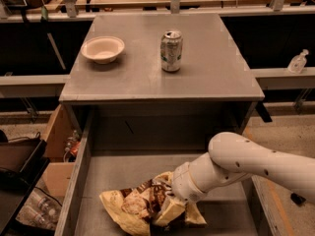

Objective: Pick brown chip bag from top drawer and place on counter

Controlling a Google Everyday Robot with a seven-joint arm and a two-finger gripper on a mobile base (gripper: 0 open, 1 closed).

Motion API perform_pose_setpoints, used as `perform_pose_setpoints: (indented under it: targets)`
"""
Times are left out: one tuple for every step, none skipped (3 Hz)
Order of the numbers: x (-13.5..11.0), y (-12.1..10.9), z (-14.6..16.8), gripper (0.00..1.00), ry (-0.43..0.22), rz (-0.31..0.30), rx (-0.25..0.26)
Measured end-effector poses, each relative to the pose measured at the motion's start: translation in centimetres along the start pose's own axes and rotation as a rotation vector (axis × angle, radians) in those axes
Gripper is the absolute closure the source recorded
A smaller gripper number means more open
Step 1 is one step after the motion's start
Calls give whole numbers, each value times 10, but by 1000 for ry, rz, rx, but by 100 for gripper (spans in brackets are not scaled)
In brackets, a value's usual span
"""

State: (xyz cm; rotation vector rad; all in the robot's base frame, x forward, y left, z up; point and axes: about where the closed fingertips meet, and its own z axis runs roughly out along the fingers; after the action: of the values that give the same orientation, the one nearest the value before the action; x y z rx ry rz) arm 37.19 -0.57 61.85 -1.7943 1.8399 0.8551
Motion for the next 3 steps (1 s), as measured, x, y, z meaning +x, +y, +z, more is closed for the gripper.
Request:
perform_pose_setpoints:
  targets:
    - [0,0,0,100,0,0,0]
    - [0,0,0,100,0,0,0]
    - [-1,0,0,100,0,0,0]
